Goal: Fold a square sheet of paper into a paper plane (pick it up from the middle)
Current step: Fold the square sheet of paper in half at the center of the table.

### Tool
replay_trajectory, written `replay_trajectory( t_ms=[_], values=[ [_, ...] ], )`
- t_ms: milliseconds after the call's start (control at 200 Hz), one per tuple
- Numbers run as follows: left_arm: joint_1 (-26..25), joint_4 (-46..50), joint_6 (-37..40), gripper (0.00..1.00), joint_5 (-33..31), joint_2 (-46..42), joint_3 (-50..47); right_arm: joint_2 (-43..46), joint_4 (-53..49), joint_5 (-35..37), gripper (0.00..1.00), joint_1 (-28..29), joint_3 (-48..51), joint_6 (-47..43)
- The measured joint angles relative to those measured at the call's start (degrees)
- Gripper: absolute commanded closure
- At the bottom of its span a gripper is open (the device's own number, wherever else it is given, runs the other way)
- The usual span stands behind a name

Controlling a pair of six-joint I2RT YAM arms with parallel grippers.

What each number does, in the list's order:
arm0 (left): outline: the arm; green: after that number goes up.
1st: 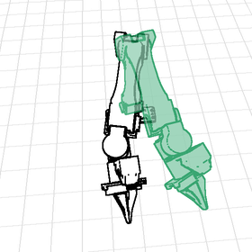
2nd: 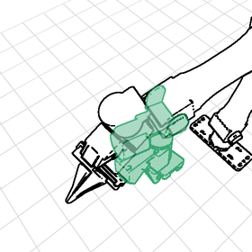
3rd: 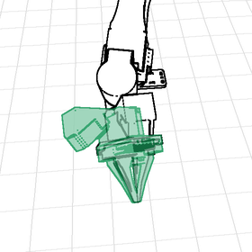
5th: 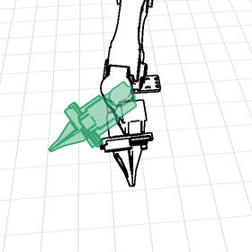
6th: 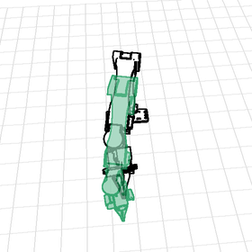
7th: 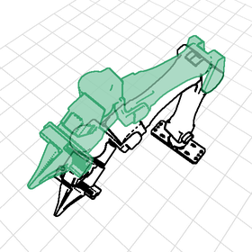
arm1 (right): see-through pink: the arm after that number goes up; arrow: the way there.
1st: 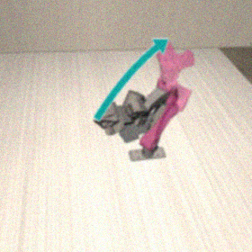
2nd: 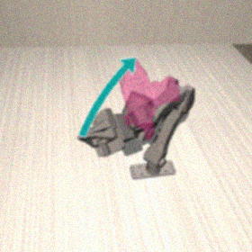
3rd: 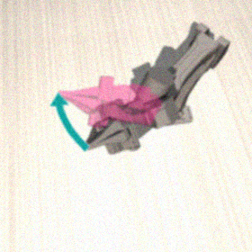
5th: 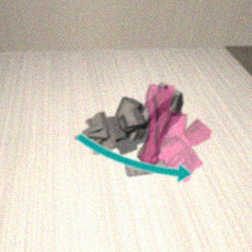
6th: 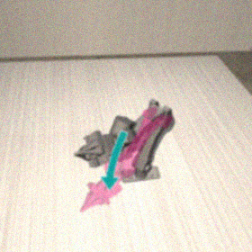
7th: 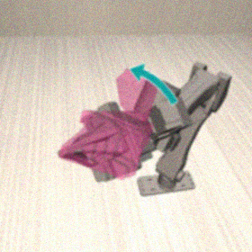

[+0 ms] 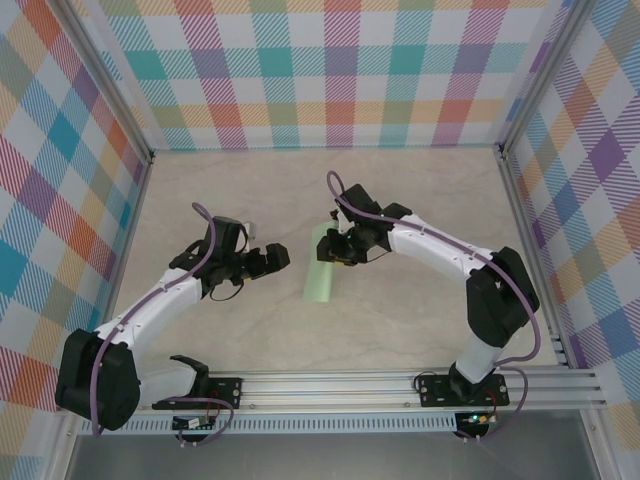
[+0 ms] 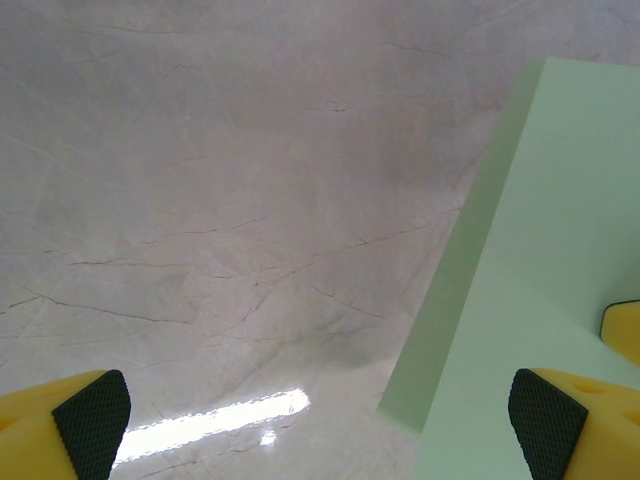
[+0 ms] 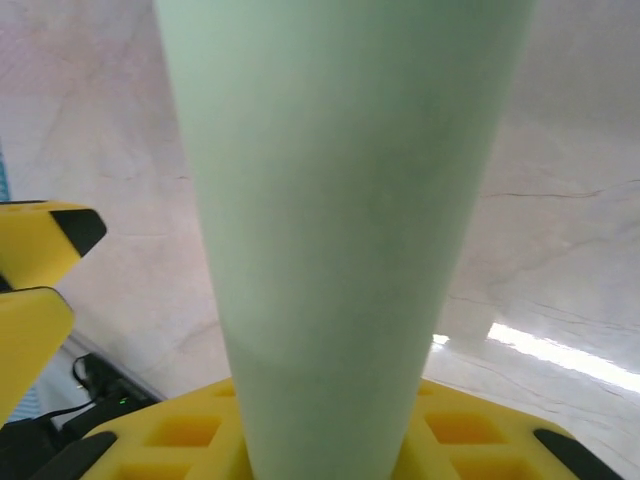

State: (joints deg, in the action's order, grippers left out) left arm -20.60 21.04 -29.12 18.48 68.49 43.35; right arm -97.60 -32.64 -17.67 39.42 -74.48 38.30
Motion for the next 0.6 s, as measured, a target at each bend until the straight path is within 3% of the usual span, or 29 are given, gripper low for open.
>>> replay_trajectory(
  t_ms=[285, 600],
  values=[
    [0.0, 0.02, -0.24, 0.0, 0.11, -0.07, 0.0, -4.61, 8.85, -7.13, 0.66, -4.15, 8.09, 2.45],
    [0.0, -0.02, -0.68, 0.0, 0.15, -0.15, 0.0, -6.05, 10.4, -8.39, 0.54, -7.74, 11.8, 2.45]
  ],
)
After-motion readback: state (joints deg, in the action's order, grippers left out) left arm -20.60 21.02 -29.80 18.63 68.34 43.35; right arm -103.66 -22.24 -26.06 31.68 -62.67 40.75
